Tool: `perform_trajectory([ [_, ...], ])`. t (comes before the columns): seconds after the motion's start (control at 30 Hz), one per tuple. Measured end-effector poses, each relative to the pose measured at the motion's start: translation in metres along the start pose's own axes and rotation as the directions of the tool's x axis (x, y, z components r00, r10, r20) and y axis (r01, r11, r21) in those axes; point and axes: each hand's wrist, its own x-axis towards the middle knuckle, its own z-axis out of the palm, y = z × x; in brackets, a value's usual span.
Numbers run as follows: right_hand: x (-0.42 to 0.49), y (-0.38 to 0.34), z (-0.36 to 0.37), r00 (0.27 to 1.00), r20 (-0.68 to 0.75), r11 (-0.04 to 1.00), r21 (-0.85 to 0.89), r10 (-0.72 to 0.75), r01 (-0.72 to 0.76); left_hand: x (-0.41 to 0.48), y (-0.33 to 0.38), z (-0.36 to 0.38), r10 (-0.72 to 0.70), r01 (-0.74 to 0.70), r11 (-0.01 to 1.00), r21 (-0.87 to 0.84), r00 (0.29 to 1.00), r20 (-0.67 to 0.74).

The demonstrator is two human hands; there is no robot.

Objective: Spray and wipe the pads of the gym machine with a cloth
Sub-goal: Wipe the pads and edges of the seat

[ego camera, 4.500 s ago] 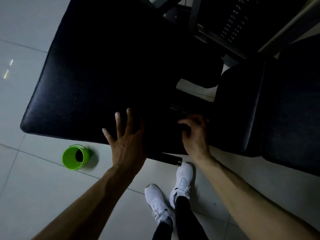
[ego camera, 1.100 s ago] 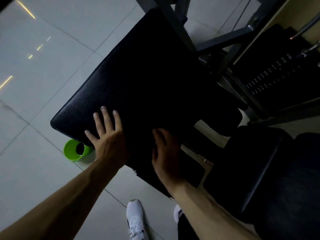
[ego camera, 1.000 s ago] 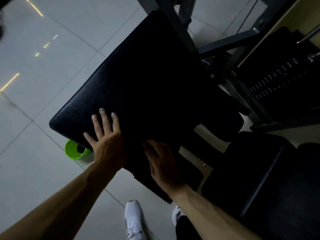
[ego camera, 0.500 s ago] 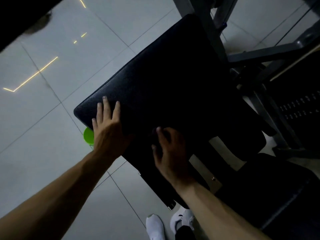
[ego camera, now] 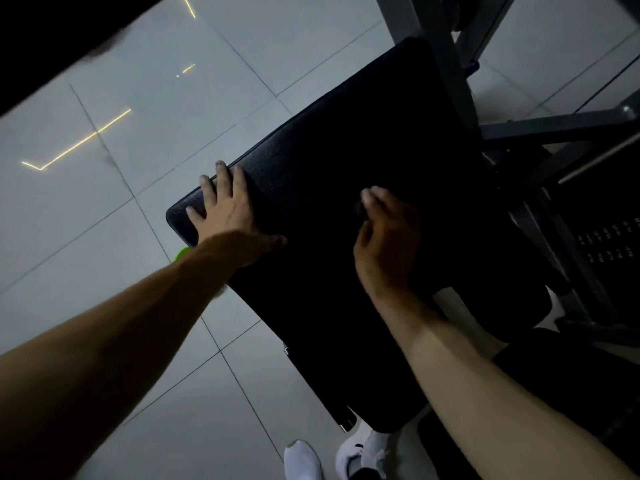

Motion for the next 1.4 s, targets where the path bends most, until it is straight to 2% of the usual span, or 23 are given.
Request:
perform_trajectory([
  [0.07,-0.037,-0.020,0.010,0.972,0.125,0.979,-0.023,-0.200,0.205,-0.001,-0.002,0.003,-0.006,0.006,1.000,0.005,1.000,-0.021],
  [0.13,-0.064,-0.026,0.011,0.899,0.228,0.924,0.012,-0.374,0.382,-0.002,-0.003,0.006,0.003,-0.002,1.000,0.022,0.999,-0.043],
  [0.23,-0.044,-0.011,0.010,0.794,0.265,0.831,0.059,-0.547,0.553,-0.003,-0.007,0.008,0.017,-0.011,0.998,0.066,0.997,-0.082],
  [0.3,-0.010,0.000,0.010,0.799,0.240,0.826,0.021,-0.551,0.564,-0.001,-0.009,0.007,0.020,-0.010,0.994,0.107,0.996,-0.090],
  [0.33,0.011,0.004,0.009,0.838,0.194,0.852,-0.015,-0.511,0.523,0.000,-0.009,0.006,0.015,-0.006,0.994,0.107,0.997,-0.079],
  [0.43,0.062,0.003,0.002,0.988,0.047,0.987,-0.055,-0.148,0.151,0.002,-0.008,0.002,0.006,-0.004,0.999,0.049,0.999,-0.046],
  [0.47,0.068,-0.004,0.004,0.999,0.011,0.998,-0.059,-0.034,0.034,0.002,-0.008,0.002,0.010,-0.008,0.999,0.038,0.999,-0.041],
  [0.5,0.065,-0.014,0.007,1.000,-0.009,0.998,-0.060,0.007,-0.008,0.002,-0.009,0.001,0.012,-0.011,0.999,0.033,0.999,-0.038],
  [0.57,0.038,-0.035,0.018,0.994,-0.007,0.993,-0.033,-0.110,0.110,0.004,-0.011,-0.002,0.018,-0.017,1.000,0.023,0.999,-0.036],
  [0.7,-0.025,-0.057,0.034,0.898,0.179,0.915,0.035,-0.401,0.402,0.006,-0.012,-0.008,0.030,-0.030,0.999,0.014,0.998,-0.063],
  [0.77,-0.016,-0.052,0.033,0.833,0.187,0.853,0.064,-0.520,0.518,0.005,-0.009,-0.009,0.016,-0.015,1.000,0.011,0.997,-0.071],
  [0.83,0.013,-0.038,0.028,0.817,0.206,0.836,0.007,-0.538,0.549,0.006,-0.006,-0.009,0.004,-0.005,1.000,-0.001,0.997,-0.081],
  [0.9,0.052,-0.024,0.021,0.905,0.176,0.909,-0.092,-0.387,0.407,0.007,-0.006,-0.008,-0.007,0.004,1.000,-0.031,0.996,-0.093],
  [0.97,0.082,-0.020,0.017,0.993,0.054,0.984,-0.135,-0.106,0.113,0.007,-0.006,-0.008,-0.030,0.025,0.998,-0.052,0.995,-0.098],
  [1.0,0.086,-0.026,0.019,1.000,-0.003,0.992,-0.127,0.009,-0.009,0.008,-0.005,-0.008,-0.039,0.033,0.998,-0.053,0.994,-0.098],
  [1.03,0.083,-0.037,0.022,0.998,-0.023,0.992,-0.108,0.056,-0.058,0.008,-0.005,-0.009,-0.042,0.037,0.998,-0.048,0.994,-0.097],
  [1.07,0.073,-0.048,0.026,1.000,-0.016,0.997,-0.078,0.023,-0.025,0.008,-0.004,-0.010,-0.041,0.037,0.999,-0.037,0.994,-0.097],
  [1.13,0.042,-0.067,0.036,0.981,0.069,0.983,-0.019,-0.179,0.181,0.010,-0.003,-0.013,-0.048,0.047,0.999,-0.009,0.994,-0.097],
  [1.2,0.015,-0.077,0.042,0.912,0.177,0.928,0.047,-0.371,0.369,0.012,-0.002,-0.016,-0.060,0.061,0.998,-0.001,0.993,-0.103],
  [1.3,0.033,-0.066,0.042,0.759,0.229,0.787,0.061,-0.609,0.613,0.014,0.000,-0.019,-0.065,0.065,0.998,-0.003,0.993,-0.099],
  [1.33,0.049,-0.061,0.041,0.736,0.222,0.759,0.033,-0.640,0.650,0.014,0.001,-0.019,-0.066,0.066,0.998,0.000,0.994,-0.085],
  [1.37,0.066,-0.055,0.040,0.749,0.189,0.763,0.001,-0.635,0.647,0.014,0.000,-0.020,-0.070,0.071,0.997,0.001,0.995,-0.071],
  [1.4,0.083,-0.050,0.037,0.797,0.147,0.804,-0.026,-0.585,0.595,0.014,-0.001,-0.020,-0.071,0.071,0.997,-0.001,0.995,-0.063],
])
